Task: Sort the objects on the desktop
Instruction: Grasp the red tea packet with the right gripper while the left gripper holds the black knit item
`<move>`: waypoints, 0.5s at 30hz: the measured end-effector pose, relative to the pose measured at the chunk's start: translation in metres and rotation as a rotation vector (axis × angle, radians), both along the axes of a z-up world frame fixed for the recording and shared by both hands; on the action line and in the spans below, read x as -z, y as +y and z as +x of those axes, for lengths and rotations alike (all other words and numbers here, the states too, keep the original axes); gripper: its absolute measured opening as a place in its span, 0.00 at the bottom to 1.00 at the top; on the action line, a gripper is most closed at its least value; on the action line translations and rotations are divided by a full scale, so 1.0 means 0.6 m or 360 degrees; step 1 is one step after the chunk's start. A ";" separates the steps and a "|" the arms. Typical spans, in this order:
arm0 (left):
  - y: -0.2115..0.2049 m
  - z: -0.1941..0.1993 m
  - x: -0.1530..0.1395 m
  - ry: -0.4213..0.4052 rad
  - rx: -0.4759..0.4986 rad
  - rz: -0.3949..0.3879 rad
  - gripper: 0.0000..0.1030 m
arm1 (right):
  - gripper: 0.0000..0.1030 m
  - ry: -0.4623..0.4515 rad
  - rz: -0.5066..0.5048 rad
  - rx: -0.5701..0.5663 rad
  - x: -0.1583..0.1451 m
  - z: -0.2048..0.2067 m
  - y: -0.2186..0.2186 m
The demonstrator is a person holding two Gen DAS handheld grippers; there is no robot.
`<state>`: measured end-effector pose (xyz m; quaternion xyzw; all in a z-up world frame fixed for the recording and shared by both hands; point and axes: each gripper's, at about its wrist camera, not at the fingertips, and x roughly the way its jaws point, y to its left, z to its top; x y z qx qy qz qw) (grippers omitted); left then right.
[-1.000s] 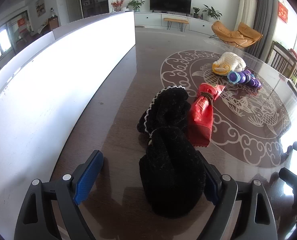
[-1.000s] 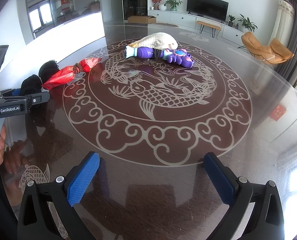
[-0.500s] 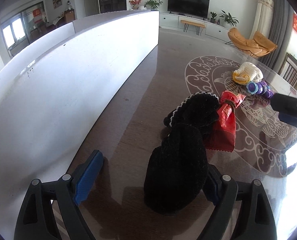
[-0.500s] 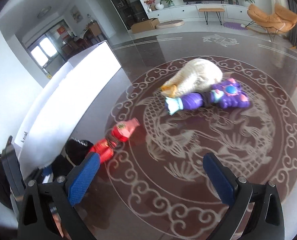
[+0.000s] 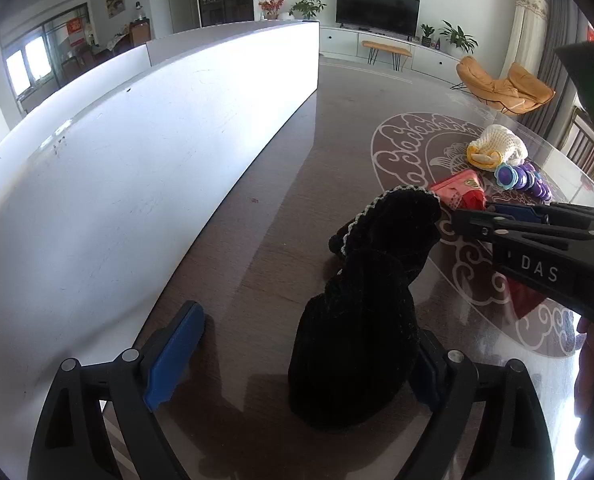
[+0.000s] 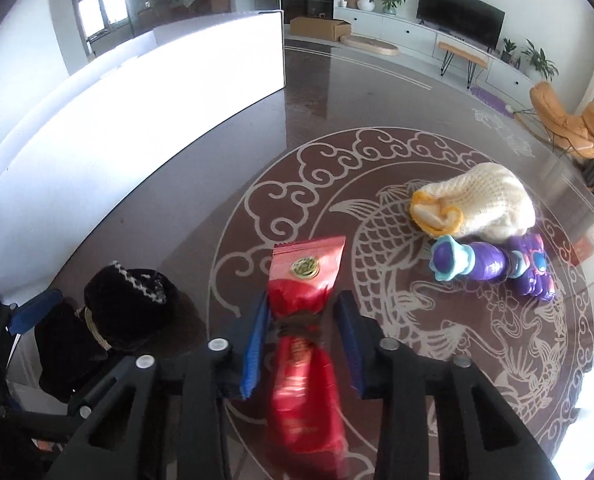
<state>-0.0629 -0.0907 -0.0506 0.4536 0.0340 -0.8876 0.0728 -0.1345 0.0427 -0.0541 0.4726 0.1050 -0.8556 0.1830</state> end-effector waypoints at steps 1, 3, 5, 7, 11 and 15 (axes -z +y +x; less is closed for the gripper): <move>0.001 0.001 0.000 -0.0001 0.0002 0.0000 0.88 | 0.26 0.0002 -0.0017 0.0011 0.001 0.004 0.014; 0.001 0.002 0.000 -0.0001 0.0009 0.0000 0.88 | 0.26 0.0025 -0.0051 0.0010 0.001 0.018 0.047; 0.005 0.002 0.000 -0.0002 0.0023 0.0000 0.88 | 0.26 0.0060 -0.0018 -0.0018 0.000 0.038 0.078; 0.013 0.002 -0.001 -0.0002 0.0057 -0.0002 0.89 | 0.26 0.0067 -0.0027 -0.0030 0.000 0.071 0.111; 0.030 0.001 -0.001 0.0002 0.0138 -0.0008 0.89 | 0.26 0.0117 -0.0030 -0.0015 -0.003 0.146 0.178; 0.033 0.001 -0.001 0.0004 0.0149 -0.0010 0.89 | 0.32 0.0156 -0.0060 0.0032 -0.004 0.179 0.218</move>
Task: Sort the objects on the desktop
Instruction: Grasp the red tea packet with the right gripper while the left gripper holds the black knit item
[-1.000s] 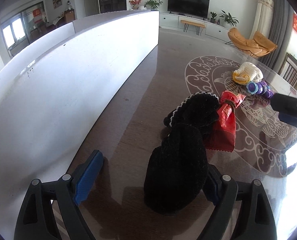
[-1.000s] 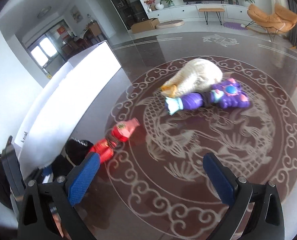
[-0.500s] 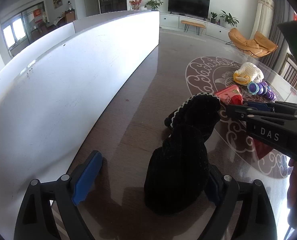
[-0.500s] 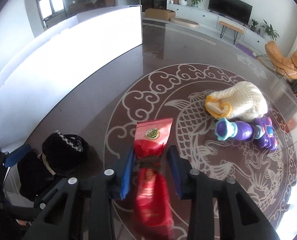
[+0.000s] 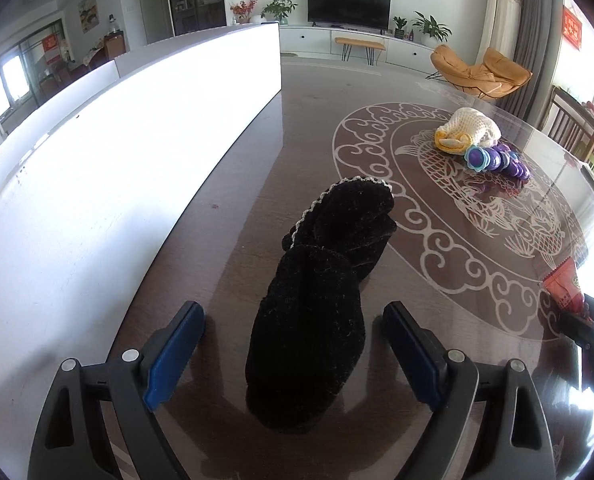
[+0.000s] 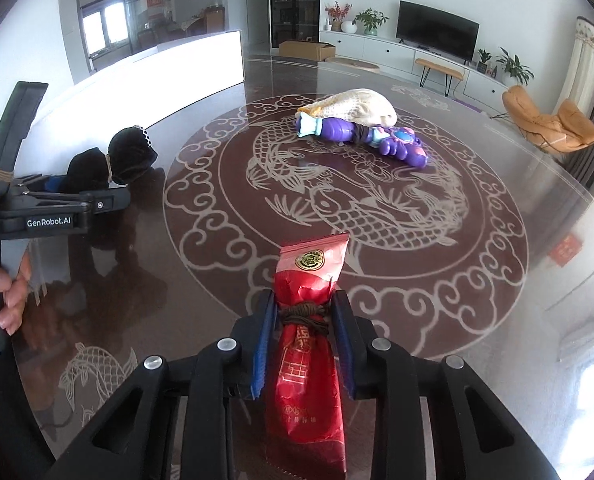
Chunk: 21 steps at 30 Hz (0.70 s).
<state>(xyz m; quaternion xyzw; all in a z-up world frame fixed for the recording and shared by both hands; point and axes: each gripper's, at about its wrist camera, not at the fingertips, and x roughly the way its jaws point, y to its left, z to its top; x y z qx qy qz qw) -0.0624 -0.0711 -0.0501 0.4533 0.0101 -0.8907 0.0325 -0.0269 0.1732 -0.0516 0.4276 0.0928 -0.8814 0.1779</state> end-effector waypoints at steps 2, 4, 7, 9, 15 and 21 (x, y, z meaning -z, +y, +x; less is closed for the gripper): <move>-0.001 -0.001 0.002 0.0001 0.0001 0.0002 0.89 | 0.39 0.0011 -0.0006 0.0008 0.000 0.003 0.005; 0.000 0.000 0.002 0.0002 0.0002 0.0002 0.89 | 0.48 0.0004 -0.0024 0.0026 0.000 -0.001 0.007; 0.000 -0.001 0.003 0.0003 0.0002 0.0002 0.89 | 0.62 0.0000 -0.0004 -0.0011 0.001 0.000 -0.003; 0.000 -0.001 0.004 0.0002 0.0003 0.0003 0.89 | 0.67 0.0005 0.0020 -0.0019 0.002 0.002 -0.008; 0.008 -0.007 0.008 -0.0021 0.0041 0.0005 0.99 | 0.89 -0.0035 0.0011 0.0000 0.012 0.000 -0.002; 0.008 -0.008 0.009 -0.0022 0.0042 0.0006 1.00 | 1.00 -0.0073 0.0023 -0.0015 0.019 -0.005 -0.006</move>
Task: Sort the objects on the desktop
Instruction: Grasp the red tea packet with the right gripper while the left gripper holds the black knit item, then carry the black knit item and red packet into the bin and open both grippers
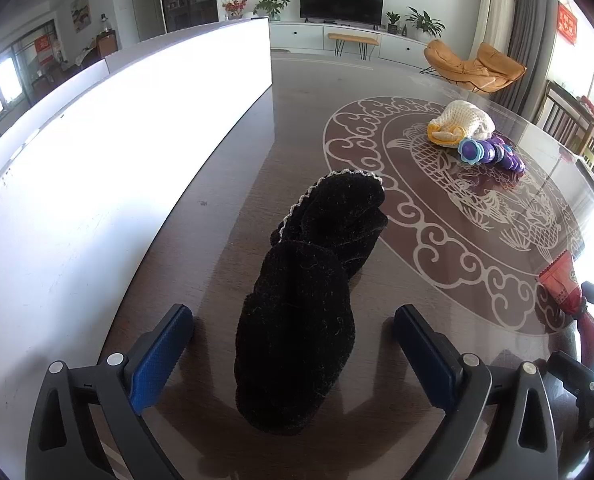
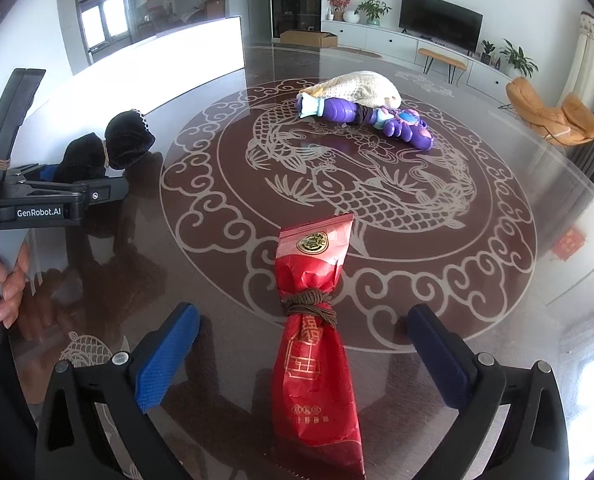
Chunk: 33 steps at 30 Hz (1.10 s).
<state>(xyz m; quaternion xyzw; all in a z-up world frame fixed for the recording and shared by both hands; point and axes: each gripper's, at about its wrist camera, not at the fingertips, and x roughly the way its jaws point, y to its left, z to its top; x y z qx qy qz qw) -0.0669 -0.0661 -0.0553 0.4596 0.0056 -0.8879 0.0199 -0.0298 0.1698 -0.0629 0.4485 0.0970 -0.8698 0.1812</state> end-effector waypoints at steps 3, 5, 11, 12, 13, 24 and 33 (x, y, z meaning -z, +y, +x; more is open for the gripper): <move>0.001 -0.001 0.001 -0.0007 0.0004 0.0003 1.00 | 1.00 0.0000 0.0000 0.0000 0.000 0.000 0.000; 0.001 -0.001 0.002 -0.0006 0.0004 0.0003 1.00 | 1.00 -0.0001 0.0000 0.0000 0.000 0.000 0.000; 0.002 -0.001 0.003 -0.0006 0.0005 0.0004 1.00 | 1.00 -0.0001 0.0000 0.0000 0.000 -0.001 0.000; 0.002 -0.001 0.003 -0.0006 0.0005 0.0004 1.00 | 1.00 0.0000 0.0000 0.0000 0.000 0.000 0.000; 0.002 -0.002 0.003 -0.0005 0.0005 0.0004 1.00 | 1.00 0.0000 0.0000 0.0001 0.000 0.000 0.000; 0.001 -0.001 0.003 -0.0005 0.0005 0.0005 1.00 | 1.00 0.0000 0.0000 0.0001 0.000 0.000 0.000; 0.008 -0.027 0.003 -0.0077 0.0109 0.0009 1.00 | 1.00 -0.0130 0.0057 -0.0091 -0.003 -0.014 -0.004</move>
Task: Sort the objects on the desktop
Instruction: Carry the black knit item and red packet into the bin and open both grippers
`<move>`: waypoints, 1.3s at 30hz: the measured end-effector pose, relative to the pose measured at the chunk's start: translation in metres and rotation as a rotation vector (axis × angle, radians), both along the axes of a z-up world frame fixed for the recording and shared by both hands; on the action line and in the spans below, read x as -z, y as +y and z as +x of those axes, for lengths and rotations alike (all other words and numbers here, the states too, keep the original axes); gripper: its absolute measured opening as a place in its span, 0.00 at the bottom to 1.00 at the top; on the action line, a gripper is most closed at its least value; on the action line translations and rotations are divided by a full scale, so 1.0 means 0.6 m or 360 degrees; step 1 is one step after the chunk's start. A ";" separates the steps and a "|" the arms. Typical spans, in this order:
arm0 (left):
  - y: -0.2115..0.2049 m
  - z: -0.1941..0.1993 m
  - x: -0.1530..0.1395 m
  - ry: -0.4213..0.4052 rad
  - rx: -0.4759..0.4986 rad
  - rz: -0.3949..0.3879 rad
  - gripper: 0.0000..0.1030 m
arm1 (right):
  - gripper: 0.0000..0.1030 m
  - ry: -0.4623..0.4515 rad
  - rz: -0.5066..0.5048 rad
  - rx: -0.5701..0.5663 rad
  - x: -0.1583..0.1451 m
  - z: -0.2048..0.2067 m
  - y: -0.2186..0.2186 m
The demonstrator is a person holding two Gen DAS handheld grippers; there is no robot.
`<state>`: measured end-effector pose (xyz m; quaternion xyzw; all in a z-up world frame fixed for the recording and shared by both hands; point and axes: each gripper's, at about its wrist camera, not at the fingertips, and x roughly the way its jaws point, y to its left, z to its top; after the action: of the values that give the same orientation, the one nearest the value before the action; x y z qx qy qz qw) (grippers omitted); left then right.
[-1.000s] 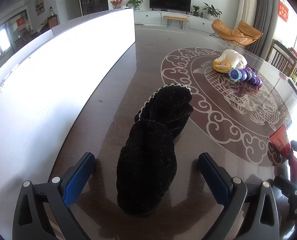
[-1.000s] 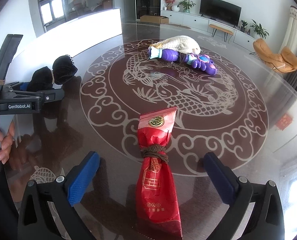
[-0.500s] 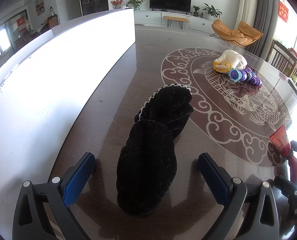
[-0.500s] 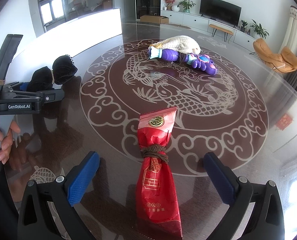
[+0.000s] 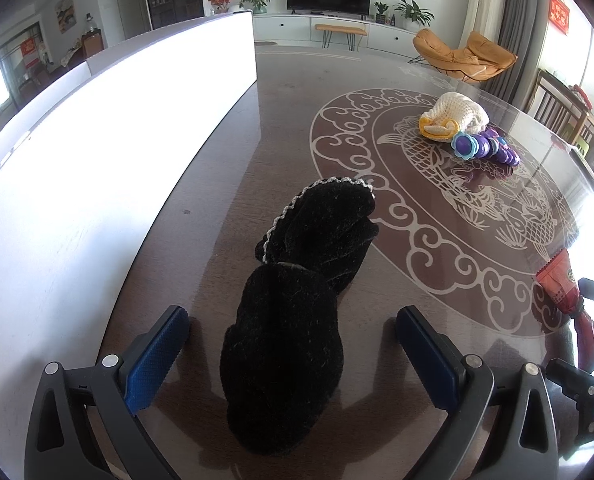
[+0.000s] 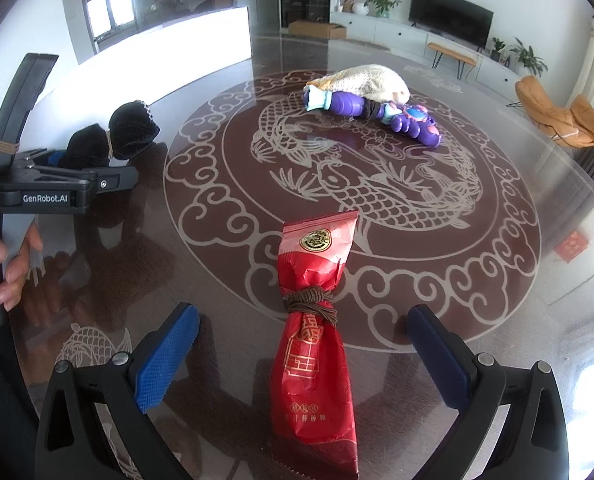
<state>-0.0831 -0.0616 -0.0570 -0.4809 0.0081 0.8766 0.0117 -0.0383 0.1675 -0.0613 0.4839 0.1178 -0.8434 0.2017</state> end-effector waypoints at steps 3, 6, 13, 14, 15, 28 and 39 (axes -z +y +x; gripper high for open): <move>0.008 -0.009 -0.006 0.0020 0.0065 -0.0005 0.86 | 0.93 -0.0128 0.0020 -0.0043 -0.005 -0.015 0.002; 0.022 0.003 -0.021 0.0046 0.0121 0.0007 0.26 | 0.30 -0.0102 0.0050 -0.0073 -0.020 -0.016 0.002; -0.003 0.083 -0.097 0.0196 0.0108 0.0247 0.26 | 0.21 -0.0061 -0.0066 -0.0055 -0.087 -0.014 -0.006; -0.018 0.089 -0.119 0.0226 0.0087 0.0301 0.26 | 0.21 -0.0032 -0.0087 -0.0070 -0.105 -0.016 -0.017; -0.036 0.095 -0.146 0.0263 0.0065 0.0347 0.26 | 0.21 0.0001 -0.0106 -0.0089 -0.126 -0.021 -0.032; -0.410 0.077 -0.258 0.0205 -0.0511 0.0265 0.26 | 0.21 0.0199 -0.0590 -0.0547 -0.312 -0.109 -0.472; -0.461 0.109 -0.150 0.0006 -0.0660 0.0331 0.62 | 0.59 0.0031 -0.0325 -0.0613 -0.170 -0.154 -0.682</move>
<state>-0.0180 -0.3384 0.0331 -0.4669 -0.1813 0.8573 -0.1191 -0.1305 -0.2419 0.0404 0.4213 0.1239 -0.8014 0.4060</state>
